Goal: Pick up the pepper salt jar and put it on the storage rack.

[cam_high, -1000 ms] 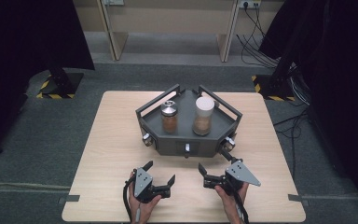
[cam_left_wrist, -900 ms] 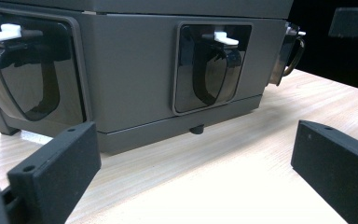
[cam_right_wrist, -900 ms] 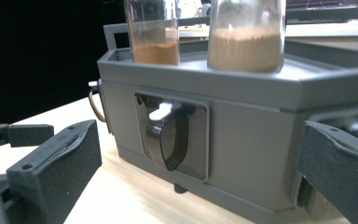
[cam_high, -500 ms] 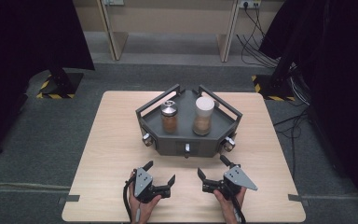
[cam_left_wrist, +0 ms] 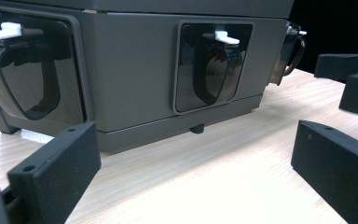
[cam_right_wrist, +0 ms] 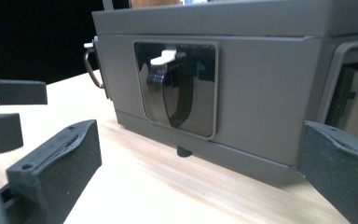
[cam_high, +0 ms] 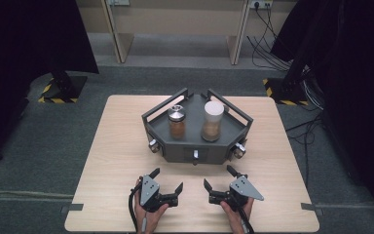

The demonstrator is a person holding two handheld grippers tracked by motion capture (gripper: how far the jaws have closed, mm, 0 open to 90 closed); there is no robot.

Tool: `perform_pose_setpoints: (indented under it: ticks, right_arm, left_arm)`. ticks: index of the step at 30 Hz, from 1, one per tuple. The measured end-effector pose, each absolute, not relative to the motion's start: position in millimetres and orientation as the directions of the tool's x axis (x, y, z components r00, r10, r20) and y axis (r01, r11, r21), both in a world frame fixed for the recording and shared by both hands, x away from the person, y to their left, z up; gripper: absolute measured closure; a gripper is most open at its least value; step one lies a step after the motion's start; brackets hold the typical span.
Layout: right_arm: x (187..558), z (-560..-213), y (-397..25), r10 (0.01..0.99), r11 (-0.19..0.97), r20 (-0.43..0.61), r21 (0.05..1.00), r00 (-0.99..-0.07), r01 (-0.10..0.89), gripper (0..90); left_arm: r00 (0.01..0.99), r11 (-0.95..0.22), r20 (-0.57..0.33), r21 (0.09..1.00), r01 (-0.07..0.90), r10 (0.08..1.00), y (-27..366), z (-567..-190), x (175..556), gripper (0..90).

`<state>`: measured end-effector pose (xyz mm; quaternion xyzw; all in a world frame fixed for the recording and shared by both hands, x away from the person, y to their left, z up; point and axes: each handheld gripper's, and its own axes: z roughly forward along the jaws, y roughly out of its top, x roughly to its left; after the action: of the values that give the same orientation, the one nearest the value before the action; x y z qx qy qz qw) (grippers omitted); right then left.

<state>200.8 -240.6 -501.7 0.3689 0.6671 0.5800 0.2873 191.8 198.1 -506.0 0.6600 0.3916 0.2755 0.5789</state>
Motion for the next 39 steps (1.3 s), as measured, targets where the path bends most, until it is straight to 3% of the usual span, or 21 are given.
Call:
perform_pose_setpoints:
  ticks: [39]
  right_arm:
    - [194.2,-507.8,-245.1,0.825,0.038,0.054,0.988,-0.562,0.151,0.8]
  left_arm:
    - [0.544,-0.030,-0.085,0.979,0.199,0.835,197.3,-505.4,192.1,0.7]
